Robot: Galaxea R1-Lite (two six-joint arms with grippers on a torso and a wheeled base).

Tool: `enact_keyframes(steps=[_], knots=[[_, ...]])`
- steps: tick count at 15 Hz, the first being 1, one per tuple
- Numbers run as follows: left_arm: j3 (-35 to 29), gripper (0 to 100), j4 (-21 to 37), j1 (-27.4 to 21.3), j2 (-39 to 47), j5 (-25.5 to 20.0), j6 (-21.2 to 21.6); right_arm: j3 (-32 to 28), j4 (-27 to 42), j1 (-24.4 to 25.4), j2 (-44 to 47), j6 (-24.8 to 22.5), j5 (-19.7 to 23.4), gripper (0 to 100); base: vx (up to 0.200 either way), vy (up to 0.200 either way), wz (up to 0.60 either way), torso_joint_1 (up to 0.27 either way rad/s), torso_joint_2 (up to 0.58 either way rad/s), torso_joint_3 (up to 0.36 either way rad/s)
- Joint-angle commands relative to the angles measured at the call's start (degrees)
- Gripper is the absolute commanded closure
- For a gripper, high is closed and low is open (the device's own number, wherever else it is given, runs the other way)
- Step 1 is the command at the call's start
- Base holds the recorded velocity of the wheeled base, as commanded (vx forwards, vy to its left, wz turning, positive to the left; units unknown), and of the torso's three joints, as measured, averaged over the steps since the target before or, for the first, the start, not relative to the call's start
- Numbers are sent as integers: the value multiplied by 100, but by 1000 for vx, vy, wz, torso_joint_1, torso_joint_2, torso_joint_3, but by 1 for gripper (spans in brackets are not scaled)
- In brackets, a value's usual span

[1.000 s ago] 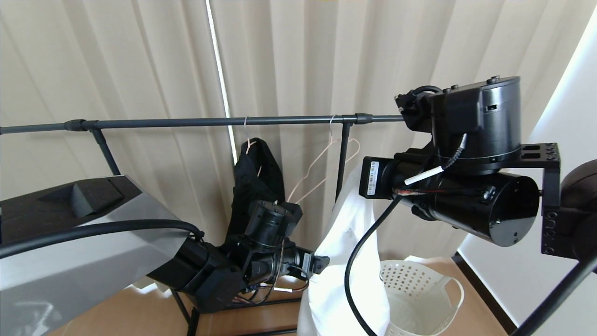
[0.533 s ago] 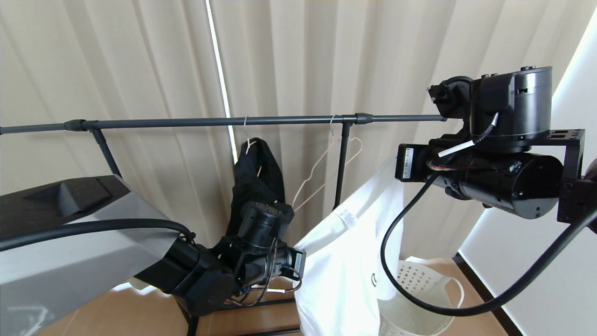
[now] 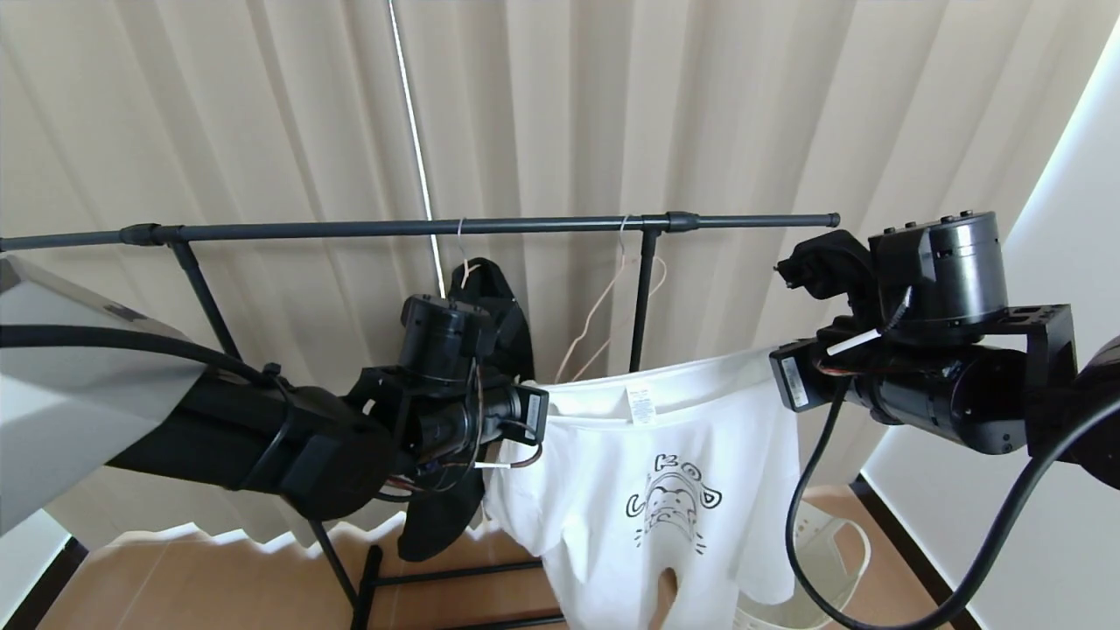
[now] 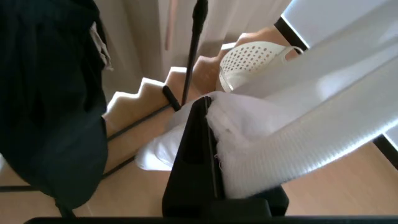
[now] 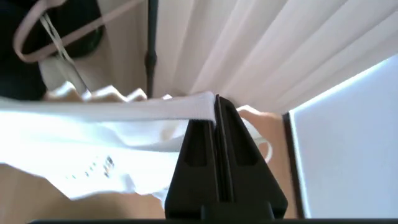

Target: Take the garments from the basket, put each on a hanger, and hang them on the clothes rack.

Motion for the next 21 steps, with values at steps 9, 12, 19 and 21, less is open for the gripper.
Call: enact_keyframes(steps=[9, 12, 19, 21], knots=[[-521, 100, 768, -22, -207, 500, -5, 194, -706, 125, 320, -74, -8, 100, 0, 0, 0, 0, 0, 0], [-530, 100, 768, -4, -180, 500, -5, 238, -776, 125, 268, -74, -8, 100, 0, 0, 0, 0, 0, 0], [-1453, 100, 777, 48, -57, 430, 364, 317, -785, 204, -339, -276, 1, 100, 0, 0, 0, 0, 0, 0], [-1734, 100, 777, 57, -92, 456, 540, 45, -803, 204, -418, -206, 19, 100, 0, 0, 0, 0, 0, 0]])
